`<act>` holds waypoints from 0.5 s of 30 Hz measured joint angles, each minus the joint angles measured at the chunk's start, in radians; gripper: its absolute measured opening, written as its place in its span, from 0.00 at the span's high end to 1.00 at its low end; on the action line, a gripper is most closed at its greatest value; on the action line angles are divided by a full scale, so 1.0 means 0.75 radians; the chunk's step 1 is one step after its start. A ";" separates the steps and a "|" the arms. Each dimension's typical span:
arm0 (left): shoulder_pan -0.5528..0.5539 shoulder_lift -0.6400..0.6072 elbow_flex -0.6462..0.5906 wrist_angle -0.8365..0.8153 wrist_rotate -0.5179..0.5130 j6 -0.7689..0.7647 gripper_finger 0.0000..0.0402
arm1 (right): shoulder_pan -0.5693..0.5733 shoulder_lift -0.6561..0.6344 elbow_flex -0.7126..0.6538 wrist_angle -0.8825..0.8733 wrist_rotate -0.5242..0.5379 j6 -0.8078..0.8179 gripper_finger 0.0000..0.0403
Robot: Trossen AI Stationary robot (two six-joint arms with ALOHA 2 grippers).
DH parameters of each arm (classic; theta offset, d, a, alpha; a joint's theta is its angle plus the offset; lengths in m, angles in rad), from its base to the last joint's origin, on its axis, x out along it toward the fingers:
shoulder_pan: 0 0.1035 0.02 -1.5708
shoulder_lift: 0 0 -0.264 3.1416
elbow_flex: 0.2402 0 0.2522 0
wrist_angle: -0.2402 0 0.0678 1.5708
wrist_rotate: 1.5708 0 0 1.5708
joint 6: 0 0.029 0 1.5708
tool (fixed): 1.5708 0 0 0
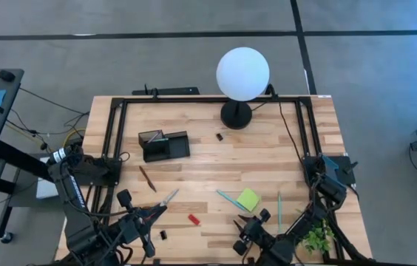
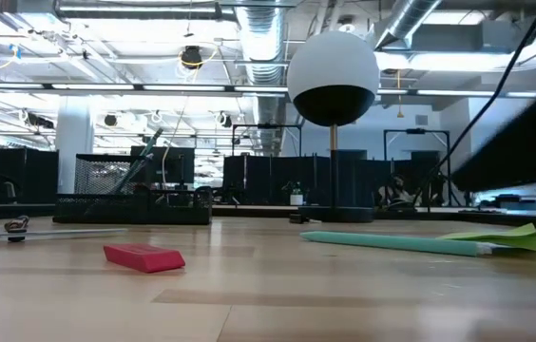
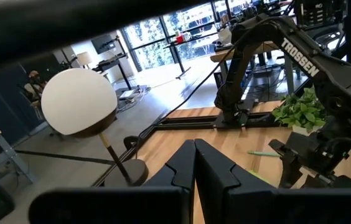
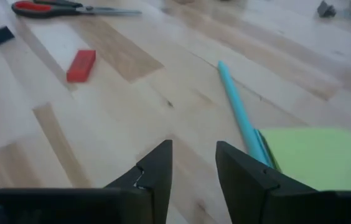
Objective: Pick and place office supplies into organizer
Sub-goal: Put the blue pen into the black desk organizer
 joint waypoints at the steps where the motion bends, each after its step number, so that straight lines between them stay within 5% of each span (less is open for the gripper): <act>1: 0.000 0.000 0.000 0.000 0.000 -0.009 1.00 | 0.008 0.000 -0.022 0.019 0.000 0.010 0.71; 15: -0.001 0.000 0.000 0.000 0.037 -0.018 1.00 | 0.054 0.001 -0.337 0.353 0.098 0.044 0.71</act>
